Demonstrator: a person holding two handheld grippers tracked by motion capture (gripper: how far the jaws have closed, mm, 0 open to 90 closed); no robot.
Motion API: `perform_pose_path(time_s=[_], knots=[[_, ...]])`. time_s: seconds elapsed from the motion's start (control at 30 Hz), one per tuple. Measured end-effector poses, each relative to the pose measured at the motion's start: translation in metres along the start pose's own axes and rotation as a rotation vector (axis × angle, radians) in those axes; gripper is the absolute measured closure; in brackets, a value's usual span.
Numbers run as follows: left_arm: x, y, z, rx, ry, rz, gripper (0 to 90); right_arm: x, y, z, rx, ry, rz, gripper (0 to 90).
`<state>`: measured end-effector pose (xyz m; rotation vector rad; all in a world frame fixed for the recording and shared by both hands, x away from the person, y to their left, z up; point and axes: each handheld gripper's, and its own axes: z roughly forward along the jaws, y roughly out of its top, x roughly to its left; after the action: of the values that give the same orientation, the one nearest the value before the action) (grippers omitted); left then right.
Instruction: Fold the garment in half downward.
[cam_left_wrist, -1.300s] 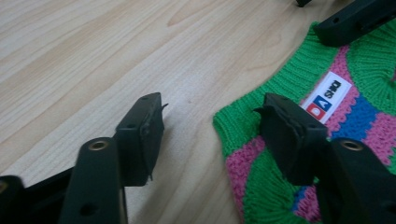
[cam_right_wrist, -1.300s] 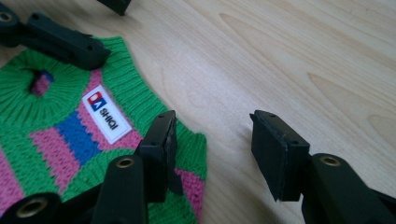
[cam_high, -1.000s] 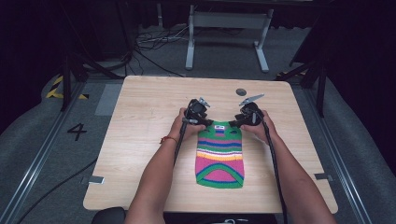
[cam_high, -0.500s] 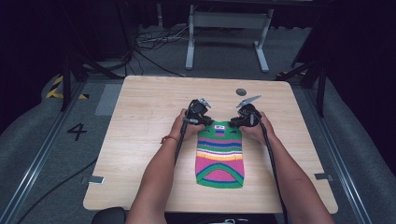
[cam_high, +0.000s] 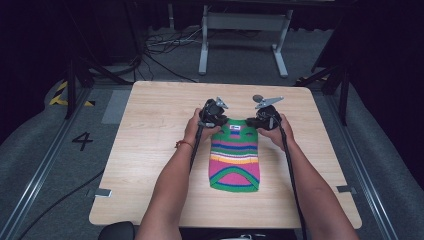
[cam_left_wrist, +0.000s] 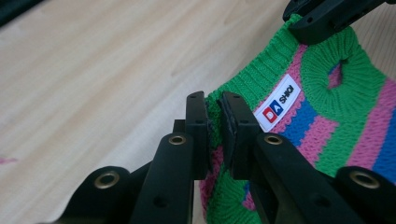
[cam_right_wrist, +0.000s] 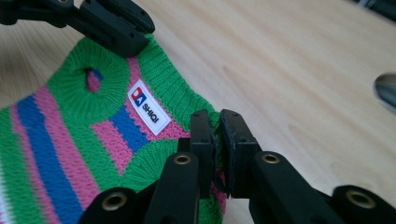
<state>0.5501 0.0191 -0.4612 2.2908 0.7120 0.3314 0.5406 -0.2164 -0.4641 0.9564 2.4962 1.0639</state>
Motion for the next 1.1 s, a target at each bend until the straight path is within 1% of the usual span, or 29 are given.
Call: perform_pose_path(time_s=[0.03, 0.1, 0.13, 0.17, 0.2, 0.23, 0.27, 0.3, 0.37, 0.43, 0.53, 0.57, 0.6, 0.67, 0.77, 0.8, 0.87, 0.97, 1.03, 1.1], knots=[[0.000, 0.002, -0.003, -0.001, 0.002, 0.016, 81.9, 0.000, 0.003, -0.003, -0.017, -0.001, -0.004, 84.5], [0.001, 0.006, -0.008, -0.010, 0.021, 0.035, 81.8, 0.000, 0.007, -0.008, -0.041, -0.006, -0.014, 84.5], [0.001, 0.007, -0.013, -0.036, 0.011, 0.027, 81.8, 0.000, 0.009, -0.011, -0.052, -0.011, -0.020, 84.5], [0.001, 0.007, -0.016, -0.045, 0.018, 0.033, 81.7, 0.001, 0.012, -0.014, -0.069, -0.010, -0.032, 84.5], [0.001, 0.007, -0.016, -0.045, 0.018, 0.033, 81.7, 0.001, 0.012, -0.014, -0.069, -0.010, -0.032, 84.5], [0.000, 0.006, -0.021, -0.055, 0.012, 0.045, 81.7, 0.004, 0.014, -0.017, -0.087, -0.008, -0.041, 84.4], [0.000, 0.006, -0.021, -0.055, 0.012, 0.045, 81.7, 0.004, 0.014, -0.017, -0.087, -0.008, -0.041, 84.4], [-0.001, 0.005, -0.023, -0.059, 0.011, 0.052, 81.7, 0.005, 0.015, -0.019, -0.096, 0.004, -0.047, 84.3], [-0.003, 0.001, -0.028, -0.068, -0.004, 0.060, 81.7, 0.009, 0.014, -0.022, -0.116, 0.020, -0.057, 84.3], [-0.005, -0.002, -0.031, -0.067, -0.009, 0.073, 81.7, 0.013, 0.013, -0.024, -0.121, 0.035, -0.073, 84.3], [-0.008, -0.008, -0.040, -0.088, -0.027, 0.090, 81.4, 0.017, 0.010, -0.028, -0.129, 0.055, -0.086, 84.2], [-0.008, -0.008, -0.040, -0.088, -0.027, 0.090, 81.3, 0.019, 0.009, -0.031, -0.131, 0.059, -0.092, 84.2], [-0.011, -0.011, -0.046, -0.097, -0.033, 0.098, 81.2, 0.020, 0.008, -0.033, -0.137, 0.068, -0.097, 84.2], [-0.012, -0.012, -0.048, -0.100, -0.038, 0.101, 81.3, 0.021, 0.007, -0.034, -0.137, 0.071, -0.104, 84.1], [-0.017, -0.015, -0.053, -0.102, -0.039, 0.121, 81.1, 0.027, 0.004, -0.040, -0.146, 0.093, -0.124, 84.1], [-0.020, -0.015, -0.055, -0.096, -0.041, 0.139, 81.1, 0.028, 0.003, -0.042, -0.146, 0.100, -0.128, 84.0], [-0.024, -0.017, -0.058, -0.101, -0.044, 0.146, 81.1, 0.032, 0.001, -0.045, -0.149, 0.108, -0.140, 84.0], [-0.028, -0.019, -0.061, -0.102, -0.044, 0.161, 81.0, 0.035, -0.004, -0.048, -0.155, 0.121, -0.147, 84.0], [-0.033, -0.022, -0.063, -0.106, -0.054, 0.176, 80.8, 0.038, -0.007, -0.051, -0.157, 0.133, -0.153, 83.9], [-0.035, -0.024, -0.064, -0.103, -0.049, 0.177, 80.6, 0.039, -0.009, -0.052, -0.156, 0.137, -0.155, 83.9]])
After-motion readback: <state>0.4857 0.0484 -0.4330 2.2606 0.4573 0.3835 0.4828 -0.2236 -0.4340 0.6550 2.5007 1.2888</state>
